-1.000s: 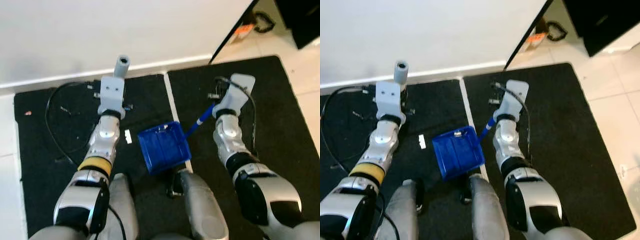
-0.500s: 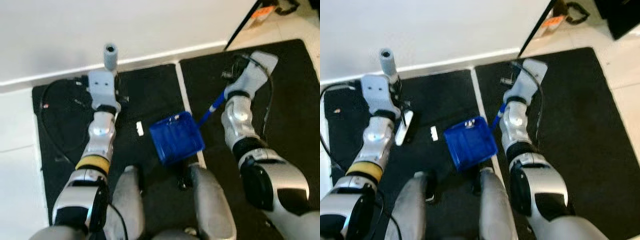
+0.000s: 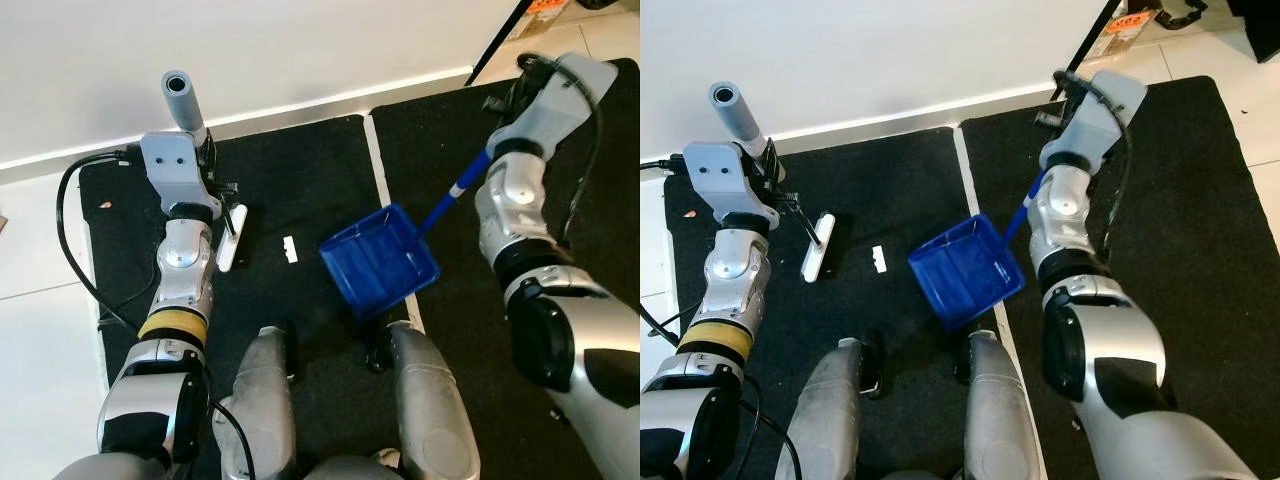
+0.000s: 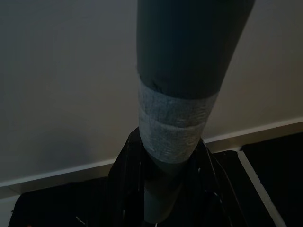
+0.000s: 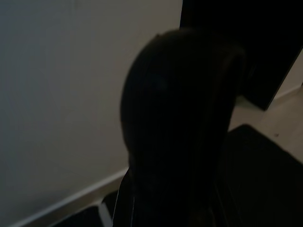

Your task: Sweep floor

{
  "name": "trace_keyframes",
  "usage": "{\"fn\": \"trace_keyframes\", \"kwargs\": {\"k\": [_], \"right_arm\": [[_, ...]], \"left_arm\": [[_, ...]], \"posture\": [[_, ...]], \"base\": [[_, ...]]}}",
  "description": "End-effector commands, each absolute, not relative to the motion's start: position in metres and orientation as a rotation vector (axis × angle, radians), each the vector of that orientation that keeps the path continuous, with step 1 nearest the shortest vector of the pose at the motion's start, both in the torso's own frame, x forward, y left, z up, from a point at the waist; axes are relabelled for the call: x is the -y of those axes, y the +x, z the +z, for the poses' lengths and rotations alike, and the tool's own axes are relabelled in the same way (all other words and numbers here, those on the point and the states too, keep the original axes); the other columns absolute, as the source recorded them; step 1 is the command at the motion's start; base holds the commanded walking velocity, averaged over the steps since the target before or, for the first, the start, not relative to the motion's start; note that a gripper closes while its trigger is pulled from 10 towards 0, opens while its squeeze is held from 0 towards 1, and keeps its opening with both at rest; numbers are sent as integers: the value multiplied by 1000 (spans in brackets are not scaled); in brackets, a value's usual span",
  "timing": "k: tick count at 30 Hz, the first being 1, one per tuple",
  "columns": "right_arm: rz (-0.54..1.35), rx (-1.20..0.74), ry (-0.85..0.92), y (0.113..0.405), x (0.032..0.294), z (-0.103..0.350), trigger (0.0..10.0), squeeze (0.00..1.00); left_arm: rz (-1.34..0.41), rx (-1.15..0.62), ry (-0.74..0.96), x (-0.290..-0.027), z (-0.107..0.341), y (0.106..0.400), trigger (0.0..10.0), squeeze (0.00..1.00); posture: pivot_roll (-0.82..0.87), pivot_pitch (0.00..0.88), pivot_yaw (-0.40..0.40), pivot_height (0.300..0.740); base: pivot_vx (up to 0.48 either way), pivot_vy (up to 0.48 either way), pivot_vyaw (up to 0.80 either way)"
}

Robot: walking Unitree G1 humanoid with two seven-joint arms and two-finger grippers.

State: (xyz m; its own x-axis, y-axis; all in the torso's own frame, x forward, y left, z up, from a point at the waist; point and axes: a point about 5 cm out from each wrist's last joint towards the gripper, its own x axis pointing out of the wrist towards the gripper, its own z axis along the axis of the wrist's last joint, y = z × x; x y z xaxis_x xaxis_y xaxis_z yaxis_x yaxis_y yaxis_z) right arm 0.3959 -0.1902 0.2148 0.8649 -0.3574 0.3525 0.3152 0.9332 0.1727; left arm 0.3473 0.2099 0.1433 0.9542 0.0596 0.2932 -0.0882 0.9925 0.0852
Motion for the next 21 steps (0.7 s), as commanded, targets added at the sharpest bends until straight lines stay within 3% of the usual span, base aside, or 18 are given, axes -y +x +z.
{"fn": "trace_keyframes", "kwargs": {"k": [1, 15, 21], "right_arm": [[-393, 403, 116, 395, 202, 218, 10000, 0], [-414, 392, 55, 393, 214, 216, 10000, 0], [-438, 294, 179, 389, 203, 186, 10000, 0]], "left_arm": [[123, 187, 86, -226, 118, 336, 10000, 0], [155, 178, 87, -236, 115, 329, 10000, 0], [190, 173, 37, -232, 109, 327, 10000, 0]], "posture": [[32, 460, -29, 740], [30, 463, -46, 740], [28, 422, -79, 740]], "base": [[0, 0, 0], [0, 0, 0], [0, 0, 0]]}}
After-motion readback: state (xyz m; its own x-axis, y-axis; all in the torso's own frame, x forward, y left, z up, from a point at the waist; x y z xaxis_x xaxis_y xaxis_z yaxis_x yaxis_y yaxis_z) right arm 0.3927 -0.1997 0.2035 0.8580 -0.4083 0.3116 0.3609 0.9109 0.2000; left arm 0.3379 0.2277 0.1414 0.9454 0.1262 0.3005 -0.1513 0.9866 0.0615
